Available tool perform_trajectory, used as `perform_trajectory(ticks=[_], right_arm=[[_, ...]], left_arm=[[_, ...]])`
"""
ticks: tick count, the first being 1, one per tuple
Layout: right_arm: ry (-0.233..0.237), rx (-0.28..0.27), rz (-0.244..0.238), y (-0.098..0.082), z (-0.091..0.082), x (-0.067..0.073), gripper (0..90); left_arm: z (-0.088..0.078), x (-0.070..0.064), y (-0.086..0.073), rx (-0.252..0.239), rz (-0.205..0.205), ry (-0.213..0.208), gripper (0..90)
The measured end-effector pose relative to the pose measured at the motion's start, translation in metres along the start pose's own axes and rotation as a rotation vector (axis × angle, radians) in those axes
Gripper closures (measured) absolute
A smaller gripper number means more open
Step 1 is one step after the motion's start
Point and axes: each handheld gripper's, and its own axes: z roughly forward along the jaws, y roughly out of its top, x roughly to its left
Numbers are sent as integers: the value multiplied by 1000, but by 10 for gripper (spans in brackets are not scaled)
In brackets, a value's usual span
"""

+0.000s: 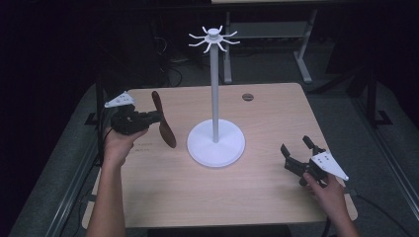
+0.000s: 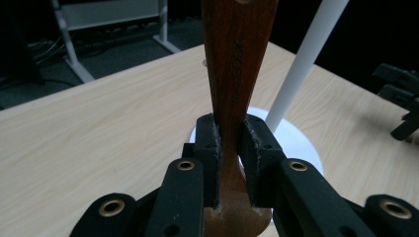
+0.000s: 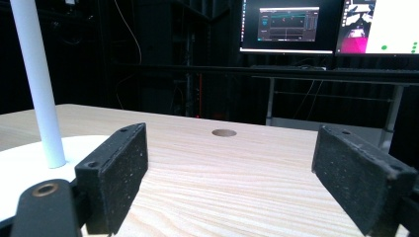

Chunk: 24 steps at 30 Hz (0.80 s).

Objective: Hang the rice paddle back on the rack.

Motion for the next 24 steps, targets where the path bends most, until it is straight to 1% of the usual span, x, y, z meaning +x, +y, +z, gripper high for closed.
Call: perform_trajectory(ticks=[5,8,16,19,21,24], right_arm=[[0,-1,0,0,0,0,133],[0,-1,2,0,0,0,133],[0,0,3,0,0,0,133],[0,0,2,0,0,0,133],[0,0,3,0,0,0,133],[-1,0,5,0,0,0,133]], left_arm=[[-5,-6,7,-21,10,-15,786],[-6,-10,11,-26,16,-13,787],[-9,-19,22,-52,30,-29,786],[-10,-25,29,-59,50,-34,786],[-10,-27,32,-64,54,-37,786],[-9,-31,37,-78,66,-52,786]])
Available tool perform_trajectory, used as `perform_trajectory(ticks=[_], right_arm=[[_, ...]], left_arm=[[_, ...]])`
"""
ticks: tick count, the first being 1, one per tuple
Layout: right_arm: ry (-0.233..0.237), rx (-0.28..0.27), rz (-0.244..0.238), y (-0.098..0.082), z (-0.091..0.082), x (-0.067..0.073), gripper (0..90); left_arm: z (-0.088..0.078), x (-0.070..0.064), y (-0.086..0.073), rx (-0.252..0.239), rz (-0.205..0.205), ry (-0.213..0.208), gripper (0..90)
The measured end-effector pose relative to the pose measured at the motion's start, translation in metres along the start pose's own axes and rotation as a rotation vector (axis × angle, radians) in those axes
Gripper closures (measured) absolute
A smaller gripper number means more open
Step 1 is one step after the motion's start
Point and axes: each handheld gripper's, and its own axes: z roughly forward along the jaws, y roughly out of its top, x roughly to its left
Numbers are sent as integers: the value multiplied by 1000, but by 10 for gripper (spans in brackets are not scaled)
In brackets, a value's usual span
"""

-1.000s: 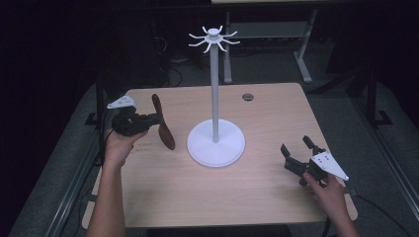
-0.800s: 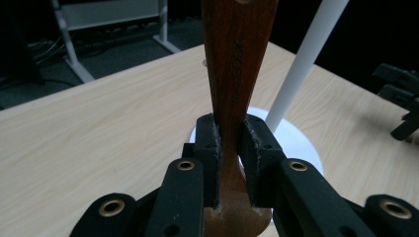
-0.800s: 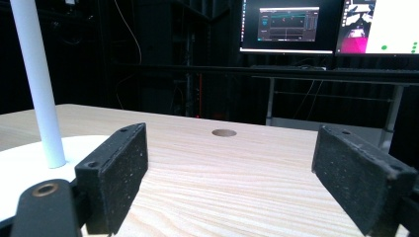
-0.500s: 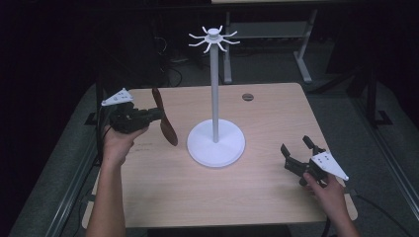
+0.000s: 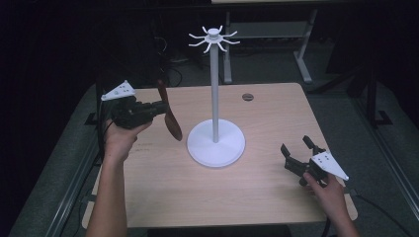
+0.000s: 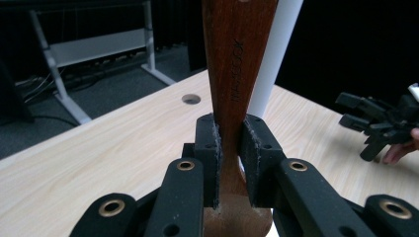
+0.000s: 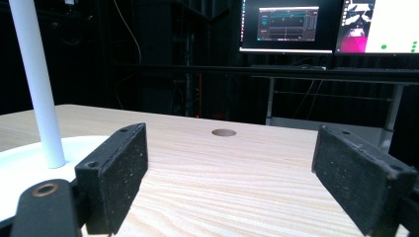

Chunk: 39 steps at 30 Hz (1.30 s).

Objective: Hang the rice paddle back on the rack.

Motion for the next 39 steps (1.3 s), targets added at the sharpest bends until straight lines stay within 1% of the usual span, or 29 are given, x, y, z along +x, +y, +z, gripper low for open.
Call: perform_trajectory(ticks=[5,12,17,22,24,28,39], right_arm=[[0,0,0,0,0,0,133],[0,1,-2,0,0,0,133],[0,2,0,0,0,0,133],[-1,1,-1,0,0,-1,133],[-1,0,-3,0,0,-1,133],[0,1,0,0,0,0,133],[0,1,-1,0,0,0,133]], left_arm=[[4,-4,10,0,19,-7,786],[5,-8,28,-9,48,-23,786],[6,-10,38,-20,54,-36,786],[7,-14,48,-25,77,-45,786],[8,-16,52,-27,77,-51,786],[8,-18,61,-31,93,-58,786],[12,-22,86,-39,119,-78,786]])
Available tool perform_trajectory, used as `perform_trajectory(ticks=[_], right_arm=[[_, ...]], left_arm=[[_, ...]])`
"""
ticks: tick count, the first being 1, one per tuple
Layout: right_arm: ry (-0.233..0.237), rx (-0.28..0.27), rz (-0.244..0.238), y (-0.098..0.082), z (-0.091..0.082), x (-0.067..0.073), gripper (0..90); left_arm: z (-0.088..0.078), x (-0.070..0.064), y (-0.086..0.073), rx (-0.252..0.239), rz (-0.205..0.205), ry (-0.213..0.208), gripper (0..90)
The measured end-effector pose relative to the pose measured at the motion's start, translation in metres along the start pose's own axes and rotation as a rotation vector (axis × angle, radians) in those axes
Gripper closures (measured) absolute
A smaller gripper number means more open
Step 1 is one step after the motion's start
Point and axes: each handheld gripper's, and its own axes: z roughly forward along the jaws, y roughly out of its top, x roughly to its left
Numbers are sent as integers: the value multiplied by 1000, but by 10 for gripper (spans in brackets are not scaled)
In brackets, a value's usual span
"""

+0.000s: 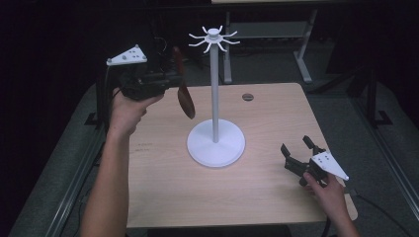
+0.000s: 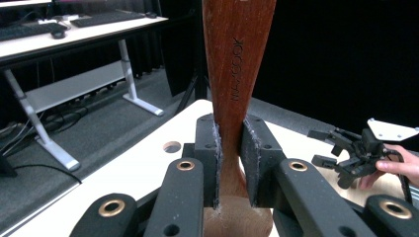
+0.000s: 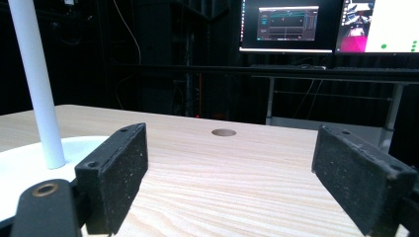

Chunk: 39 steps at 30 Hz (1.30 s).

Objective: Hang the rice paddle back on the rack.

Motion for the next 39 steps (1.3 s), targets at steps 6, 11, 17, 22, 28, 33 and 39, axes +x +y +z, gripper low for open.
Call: perform_trajectory(ticks=[6,11,17,22,28,33,39], right_arm=[[0,-1,3,0,0,0,133],[0,-1,0,0,0,0,133],[1,-2,2,0,0,0,133],[0,-2,0,0,0,0,133],[1,-4,3,0,0,0,133],[1,-4,10,0,0,-1,133],[2,-4,14,0,-1,-1,133]], left_arm=[[3,-3,12,3,25,-5,786],[8,-5,19,7,35,-12,786],[15,-4,20,16,31,-17,786],[20,-4,21,19,34,-25,786],[25,-4,22,25,38,-28,786],[31,-4,23,28,38,-37,786],[37,-5,24,34,37,-45,786]])
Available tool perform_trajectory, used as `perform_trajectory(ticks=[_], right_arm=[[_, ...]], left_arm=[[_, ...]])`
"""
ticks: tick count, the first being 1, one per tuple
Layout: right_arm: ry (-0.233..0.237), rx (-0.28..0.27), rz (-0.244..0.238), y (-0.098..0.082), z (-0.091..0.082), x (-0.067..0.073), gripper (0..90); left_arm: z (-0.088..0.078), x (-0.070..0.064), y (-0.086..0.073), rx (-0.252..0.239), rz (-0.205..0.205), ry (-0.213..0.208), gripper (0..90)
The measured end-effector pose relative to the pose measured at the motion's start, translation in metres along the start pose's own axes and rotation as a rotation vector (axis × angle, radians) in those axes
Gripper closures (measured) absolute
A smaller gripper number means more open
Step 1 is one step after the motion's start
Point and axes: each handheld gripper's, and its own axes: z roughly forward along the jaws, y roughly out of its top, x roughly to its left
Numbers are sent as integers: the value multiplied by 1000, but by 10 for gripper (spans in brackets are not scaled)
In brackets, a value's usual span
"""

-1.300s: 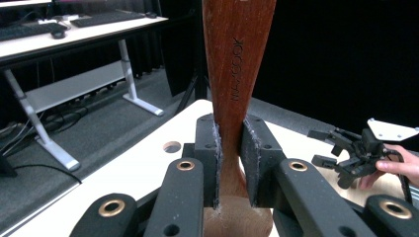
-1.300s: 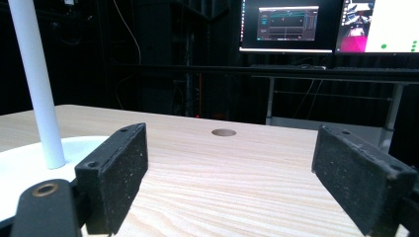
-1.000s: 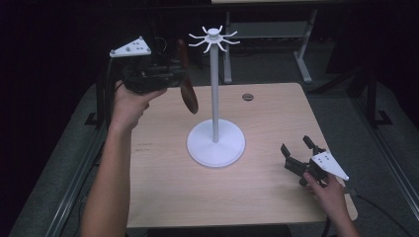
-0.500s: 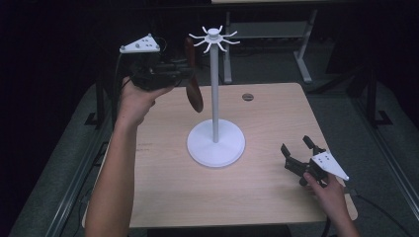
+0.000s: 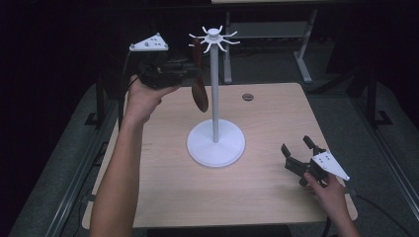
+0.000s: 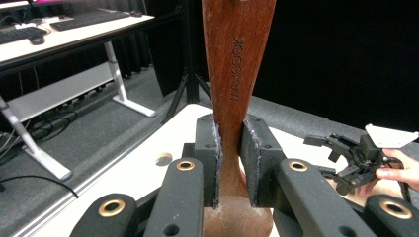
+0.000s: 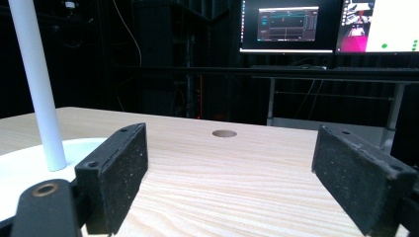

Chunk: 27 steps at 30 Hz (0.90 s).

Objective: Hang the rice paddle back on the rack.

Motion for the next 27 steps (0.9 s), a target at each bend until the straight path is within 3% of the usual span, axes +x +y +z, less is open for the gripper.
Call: perform_trajectory(ticks=[11,27], right_arm=[[0,-2,-4,0,0,0,133],[-1,-1,-7,0,0,0,133]], left_arm=[[-1,0,-1,-4,-8,-11,766],[-20,3,-10,7,-17,12,580]])
